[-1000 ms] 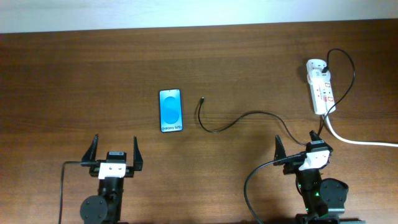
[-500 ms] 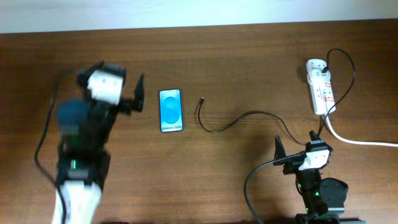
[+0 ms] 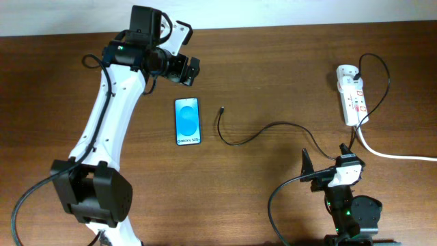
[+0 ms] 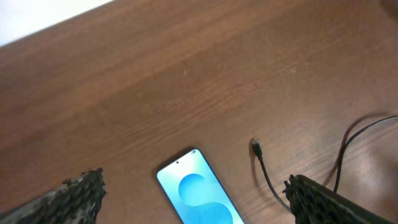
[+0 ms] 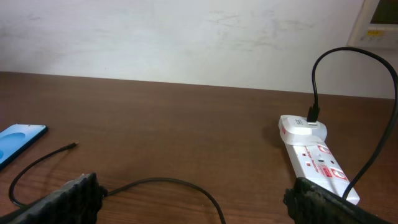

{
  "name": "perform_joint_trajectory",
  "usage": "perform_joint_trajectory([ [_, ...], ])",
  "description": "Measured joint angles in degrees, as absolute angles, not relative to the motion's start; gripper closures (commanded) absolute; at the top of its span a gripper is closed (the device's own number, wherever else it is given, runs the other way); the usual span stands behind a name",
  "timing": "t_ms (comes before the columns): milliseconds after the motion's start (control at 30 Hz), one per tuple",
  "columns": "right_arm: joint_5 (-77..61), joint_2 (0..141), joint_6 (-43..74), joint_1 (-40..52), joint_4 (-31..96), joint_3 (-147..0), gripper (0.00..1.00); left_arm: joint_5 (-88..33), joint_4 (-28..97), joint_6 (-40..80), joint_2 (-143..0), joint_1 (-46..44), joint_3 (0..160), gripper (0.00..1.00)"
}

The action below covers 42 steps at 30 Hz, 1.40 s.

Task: Plug charger to phone and switch on socket
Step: 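Reach the left gripper to the blue phone and grasp it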

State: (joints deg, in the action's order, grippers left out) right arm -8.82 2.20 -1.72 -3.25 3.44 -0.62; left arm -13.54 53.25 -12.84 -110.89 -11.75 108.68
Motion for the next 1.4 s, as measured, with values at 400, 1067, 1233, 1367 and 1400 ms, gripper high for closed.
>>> perform_joint_trajectory([
  [400, -8.8, 2.2, -1.7, -3.2, 3.4, -0.6, 0.02, -7.5, 52.6, -1.0, -111.5, -12.6, 109.5, 0.01],
  [1067, -8.8, 2.2, -1.7, -3.2, 3.4, -0.6, 0.02, 0.5, 68.2, 15.7, -130.3, -18.0, 110.0, 0.01],
  [1233, -8.8, 2.2, -1.7, -3.2, 3.4, -0.6, 0.02, 0.5, 69.6, 15.7, -132.8, -18.0, 109.2, 0.0],
  [1367, -8.8, 2.2, -1.7, -3.2, 3.4, -0.6, 0.02, 0.5, 67.5, 15.7, -133.0, -18.0, 107.1, 0.08],
  [1400, -8.8, 2.2, -1.7, -3.2, 3.4, -0.6, 0.02, 0.5, 67.3, 15.7, -133.1, -18.0, 106.7, 0.11],
])
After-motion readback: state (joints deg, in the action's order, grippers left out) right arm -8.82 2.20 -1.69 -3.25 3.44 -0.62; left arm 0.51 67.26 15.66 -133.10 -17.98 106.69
